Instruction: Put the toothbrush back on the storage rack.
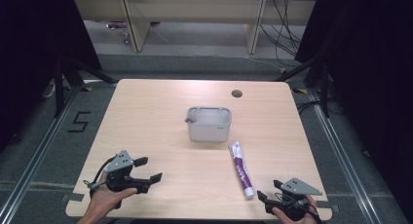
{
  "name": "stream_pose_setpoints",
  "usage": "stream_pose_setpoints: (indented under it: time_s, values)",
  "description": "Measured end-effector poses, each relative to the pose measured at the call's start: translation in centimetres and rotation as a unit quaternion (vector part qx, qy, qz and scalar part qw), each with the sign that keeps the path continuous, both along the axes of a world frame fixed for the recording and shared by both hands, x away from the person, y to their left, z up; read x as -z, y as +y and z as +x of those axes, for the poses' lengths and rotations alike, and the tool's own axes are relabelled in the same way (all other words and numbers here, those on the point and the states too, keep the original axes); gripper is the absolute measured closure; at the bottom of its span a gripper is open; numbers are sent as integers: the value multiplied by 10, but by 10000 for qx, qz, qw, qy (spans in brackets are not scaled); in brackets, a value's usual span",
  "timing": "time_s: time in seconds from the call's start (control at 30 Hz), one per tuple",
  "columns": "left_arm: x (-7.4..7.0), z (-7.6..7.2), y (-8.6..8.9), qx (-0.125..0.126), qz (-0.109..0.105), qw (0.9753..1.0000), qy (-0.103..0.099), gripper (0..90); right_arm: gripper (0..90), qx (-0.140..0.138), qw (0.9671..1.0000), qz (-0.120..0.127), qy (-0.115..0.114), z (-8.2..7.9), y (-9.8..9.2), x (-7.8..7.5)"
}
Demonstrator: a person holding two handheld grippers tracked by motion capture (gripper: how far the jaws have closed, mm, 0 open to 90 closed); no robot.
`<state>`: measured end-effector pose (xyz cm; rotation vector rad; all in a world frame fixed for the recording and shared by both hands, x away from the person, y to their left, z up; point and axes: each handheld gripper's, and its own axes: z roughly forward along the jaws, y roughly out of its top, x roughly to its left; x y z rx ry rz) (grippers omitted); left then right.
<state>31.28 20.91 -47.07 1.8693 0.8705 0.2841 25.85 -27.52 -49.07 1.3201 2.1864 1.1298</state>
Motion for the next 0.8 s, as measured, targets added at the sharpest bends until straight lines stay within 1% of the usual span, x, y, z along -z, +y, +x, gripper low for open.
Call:
stream_pose_setpoints:
  time_s: [0.03, 0.07, 0.1, 0.13, 0.2, 0.23, 0.27, 0.3, 0.33, 0.37, 0.4, 0.43, 0.47, 0.5, 0.53, 0.57, 0.6, 0.63, 0.67, 0.7, 0.73, 0.77, 0.8]
  values:
    - [1, -1, 0, 11, -1, 10000, 6, 169, 274, -7, 10000, 15, 8, 0, 0, 0]
    - [2, -3, -1, 34, 19, 10000, 13, 165, 274, 46, 9999, 72, 80, -2, 2, 0]
    - [3, -5, -1, 39, 63, 10000, 27, 161, 274, -50, 9999, -79, -98, 1, 0, 0]
    - [5, -7, -1, 48, 90, 9999, 40, 161, 274, -66, 9999, -85, -118, 1, 0, 0]
    - [8, -10, -2, 98, 112, 9998, 96, 157, 275, -49, 10000, -57, -47, 0, 2, -1]
    - [10, -11, -3, 122, 129, 9998, 105, 157, 276, 19, 9999, 30, 95, -1, 4, -2]
    - [11, -13, -3, 150, 139, 9997, 109, 157, 276, -44, 9999, -104, -111, 1, 2, -2]
    - [13, -14, -3, 172, 154, 9996, 137, 157, 277, -50, 9999, -112, -112, 1, 2, -2]
    - [13, -16, -3, 196, 200, 9995, 151, 157, 281, -50, 9999, -100, -50, 1, 3, -3]
    - [14, -17, -3, 240, 239, 9993, 138, 157, 283, -121, 9997, -159, -113, 2, 3, -4]
    - [15, -19, -4, 252, 265, 9992, 135, 157, 283, -129, 9998, -118, -61, 2, 4, -5]
    - [16, -21, -4, 281, 382, 9988, 107, 158, 284, -149, 9997, -177, -116, 2, 5, -5]
    - [17, -23, -4, 321, 425, 9986, 76, 158, 284, -104, 9999, -129, 2, 1, 7, -6]
    - [17, -25, -5, 334, 499, 9981, 103, 159, 284, -96, 9999, -91, -2, 1, 9, -6]
    - [18, -27, -5, 389, 495, 9980, 96, 159, 284, -124, 9998, -175, -28, 2, 8, -7]
    - [19, -29, -5, 411, 521, 9977, 107, 160, 284, -199, 9994, -247, -152, 4, 8, -7]
    - [20, -30, -5, 449, 500, 9977, 115, 160, 284, -184, 9994, -252, -169, 5, 9, -8]
    - [21, -31, -4, 461, 597, 9971, 105, 160, 283, -222, 9994, -210, -130, 5, 10, -8]
    - [21, -33, -5, 470, 534, 9974, 107, 159, 283, -228, 9992, -280, -158, 6, 9, -9]
    - [20, -35, -4, 428, 586, 9972, 154, 159, 282, -159, 9997, -194, -2, 5, 12, -11]
    - [21, -36, -4, 460, 526, 9975, 116, 159, 282, -192, 9996, -190, -73, 6, 12, -10]
    - [20, -37, -3, 437, 524, 9976, 144, 159, 281, -213, 9993, -290, -120, 7, 12, -12]
    - [21, -39, -3, 435, 513, 9977, 129, 159, 281, -240, 9992, -293, -109, 9, 12, -13]
